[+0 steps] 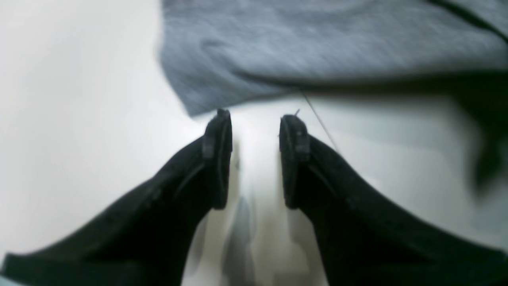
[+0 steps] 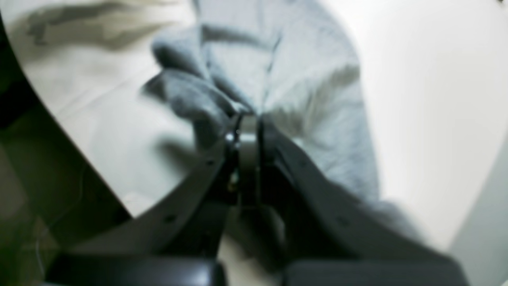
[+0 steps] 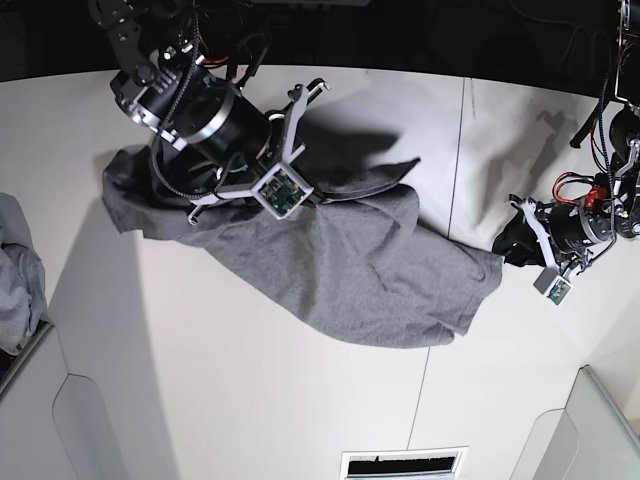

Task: Layout the t-shirt on the table in an organized manner, then fold the t-shirt properly
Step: 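Drag the grasped edge with the right gripper to spread the shirt, then grasp the shirt's middle fabric with the left gripper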

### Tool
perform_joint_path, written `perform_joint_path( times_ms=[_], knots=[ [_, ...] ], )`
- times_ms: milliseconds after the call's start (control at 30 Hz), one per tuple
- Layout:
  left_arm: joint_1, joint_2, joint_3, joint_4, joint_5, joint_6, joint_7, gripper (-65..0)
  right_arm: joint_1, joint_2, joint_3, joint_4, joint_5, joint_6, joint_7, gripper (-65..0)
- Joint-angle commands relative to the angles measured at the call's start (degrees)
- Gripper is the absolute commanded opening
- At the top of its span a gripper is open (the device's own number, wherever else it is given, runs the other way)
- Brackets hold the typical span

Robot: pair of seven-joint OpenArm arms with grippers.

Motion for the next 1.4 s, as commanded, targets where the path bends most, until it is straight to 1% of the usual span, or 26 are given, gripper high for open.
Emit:
perform_joint_path(
  times_ms=[0, 167, 200, 267, 300, 333, 400, 433, 500, 600, 667, 767, 833, 867, 900, 967, 1000, 1067, 1100, 1133, 1167, 1200, 1300, 1367],
  knots=[
    [-1.1, -1.4, -0.6, 0.8, -1.0, -0.2, -0.8, -42.2, 0.0, -0.2, 0.1, 2.2, 0.5, -0.1, 2.3, -65.0],
    [-1.1, -1.9, -0.6, 0.8, -1.3, -0.2, 0.3, -42.2, 0.1, -0.2, 0.1, -0.8, 0.5, -0.1, 4.8, -65.0],
    [-1.1, -1.9, -0.6, 0.8, -1.4, -0.2, 0.2, -42.2, 0.0, -0.2, 0.1, -1.4, 0.5, -0.1, 4.8, -60.0],
    [-1.1, -1.9, -0.6, 0.8, -1.4, -0.2, 0.2, -42.2, 0.0, -0.2, 0.1, -1.9, 0.5, -0.4, 4.7, -43.4],
    [-1.1, -1.9, -0.6, 0.8, -1.6, -0.2, 0.2, -42.2, 0.0, -0.2, 0.1, -1.8, 0.5, -0.5, 4.5, -38.0],
    [-1.1, -1.9, -0.6, 0.8, -2.3, -0.3, 0.3, -42.2, 0.0, -0.2, 0.4, -1.7, 0.4, -1.1, 4.5, -35.7],
    [-1.1, -1.9, -0.6, 0.9, -3.0, -2.2, 1.6, -42.2, 0.0, -0.2, 1.2, -1.5, -0.1, -3.2, 4.5, -35.7],
    [-1.1, -1.9, -0.6, 1.4, -3.1, -2.2, 2.5, -42.2, 0.0, -0.2, 1.9, -1.2, -0.7, -4.3, 4.5, -35.7],
    [-0.9, -1.9, -0.6, 3.1, -5.2, -2.2, 4.2, -42.2, 0.0, -0.2, 4.0, -0.7, -2.3, -6.1, 4.3, -35.7],
    [-0.5, -2.1, -0.6, 7.7, -6.6, -2.2, 5.8, -42.2, 0.0, -0.2, 9.0, -0.2, -3.1, -8.3, 3.3, -35.7],
    [0.5, -2.1, -0.6, 11.9, -7.8, -2.2, 6.3, -42.2, -0.2, -0.2, 12.9, -0.2, -3.1, -9.0, 3.0, -35.7],
    [2.5, -1.6, -0.6, 18.0, -11.4, -2.2, 7.6, -42.2, -0.2, -0.2, 18.4, -0.3, -2.4, -10.3, 1.8, -35.7],
    [4.5, -1.1, -0.6, 21.9, -13.0, -2.2, 7.6, -42.2, -0.5, -0.2, 21.9, -0.5, -0.8, -10.2, 1.3, -35.7],
    [5.6, -0.6, -0.6, 23.7, -13.3, -2.2, 7.6, -42.2, -0.9, 0.0, 23.5, -0.7, 0.0, -9.7, 1.3, -35.7],
    [6.8, 0.0, -0.4, 25.5, -13.5, -2.2, 7.6, -42.2, -1.4, 0.4, 25.0, -1.0, 1.2, -8.5, 1.3, -35.7],
    [8.9, 0.9, 0.9, 28.6, -13.5, -2.2, 7.6, -42.2, -2.7, 1.6, 27.3, -2.2, 3.8, -5.1, 1.3, -35.7],
    [9.8, 1.3, 2.2, 29.8, -13.4, -2.2, 7.6, -42.2, -3.3, 2.6, 28.1, -2.9, 5.6, -2.3, 1.3, -35.7],
    [10.8, 2.1, 5.7, 31.3, -12.2, -2.2, 7.5, -40.9, -4.0, 4.8, 29.0, -4.7, 10.0, 5.4, 1.5, -35.7],
    [10.9, 2.4, 7.9, 31.7, -11.1, -2.2, 7.5, -37.2, -3.9, 6.1, 29.1, -5.6, 12.6, 8.8, 1.5, -35.7],
    [10.9, 2.9, 10.2, 32.0, -10.0, -2.2, 7.5, -33.0, -3.9, 7.4, 29.1, -6.5, 14.8, 10.5, 1.5, -35.7],
    [10.9, 3.3, 12.4, 32.0, -8.7, -2.2, 7.4, -29.7, -3.7, 8.7, 29.1, -7.3, 16.7, 11.1, 1.5, -35.7],
    [10.9, 3.9, 14.4, 32.0, -7.0, -2.2, 7.0, -28.0, -3.4, 9.9, 29.1, -8.0, 17.7, 11.3, 1.5, -35.7],
    [10.9, 6.2, 19.0, 32.0, -2.3, -2.2, 6.7, -27.8, -2.1, 12.1, 29.1, -10.7, 17.9, 11.3, 1.5, -35.7],
    [10.9, 7.7, 21.2, 32.0, 0.0, -2.2, 6.1, -27.8, -0.9, 12.5, 29.1, -13.2, 18.0, 11.4, 1.5, -35.7]
  ],
)
